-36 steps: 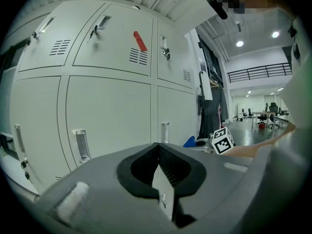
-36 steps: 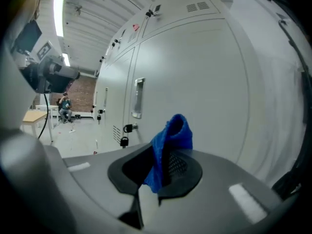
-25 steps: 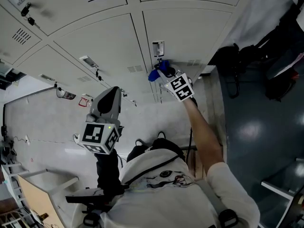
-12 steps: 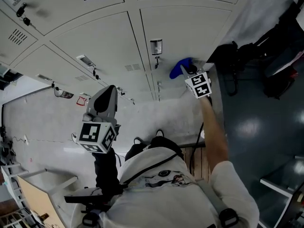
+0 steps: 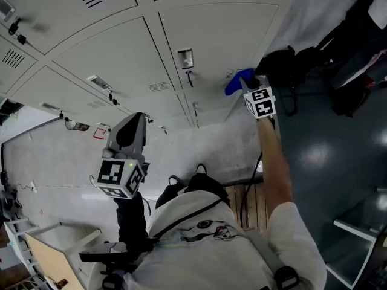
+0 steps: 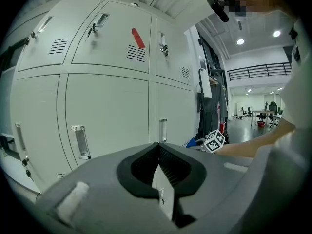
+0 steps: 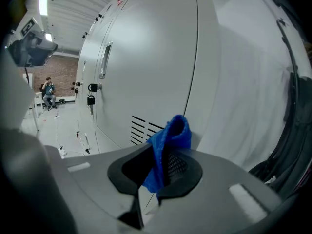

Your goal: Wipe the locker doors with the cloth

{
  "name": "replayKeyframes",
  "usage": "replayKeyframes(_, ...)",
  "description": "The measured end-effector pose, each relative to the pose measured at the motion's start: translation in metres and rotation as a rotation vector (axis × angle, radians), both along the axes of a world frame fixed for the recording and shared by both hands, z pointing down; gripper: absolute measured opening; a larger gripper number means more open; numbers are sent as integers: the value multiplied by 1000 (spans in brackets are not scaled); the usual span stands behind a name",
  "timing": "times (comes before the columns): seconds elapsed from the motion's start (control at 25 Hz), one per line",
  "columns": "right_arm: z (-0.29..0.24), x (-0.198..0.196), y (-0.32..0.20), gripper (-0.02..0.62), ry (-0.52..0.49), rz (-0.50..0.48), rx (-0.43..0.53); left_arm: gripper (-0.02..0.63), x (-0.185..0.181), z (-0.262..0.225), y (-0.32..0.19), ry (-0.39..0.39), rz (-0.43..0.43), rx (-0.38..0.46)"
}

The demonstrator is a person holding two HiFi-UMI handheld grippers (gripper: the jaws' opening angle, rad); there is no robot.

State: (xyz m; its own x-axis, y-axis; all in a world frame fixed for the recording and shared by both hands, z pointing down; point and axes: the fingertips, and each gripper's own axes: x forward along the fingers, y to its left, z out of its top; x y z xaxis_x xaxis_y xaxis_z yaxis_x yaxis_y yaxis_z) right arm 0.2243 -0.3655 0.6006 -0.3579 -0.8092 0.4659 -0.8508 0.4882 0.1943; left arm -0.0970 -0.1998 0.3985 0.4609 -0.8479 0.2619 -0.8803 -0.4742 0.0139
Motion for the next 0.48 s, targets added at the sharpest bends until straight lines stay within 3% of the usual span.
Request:
replayKeyframes(0.08,0,1,1,38,-11,29,-1,-2,-5,3,5,-2,5,-12)
replayKeyframes(0.24,-11,-43,27,37,-123,7,2,-2,-23,9,29,-22,-29,-50)
replayKeyframes(0.48,-95,-62,110,37,-285,27,116,-2,-3,8,49,37,50,-11)
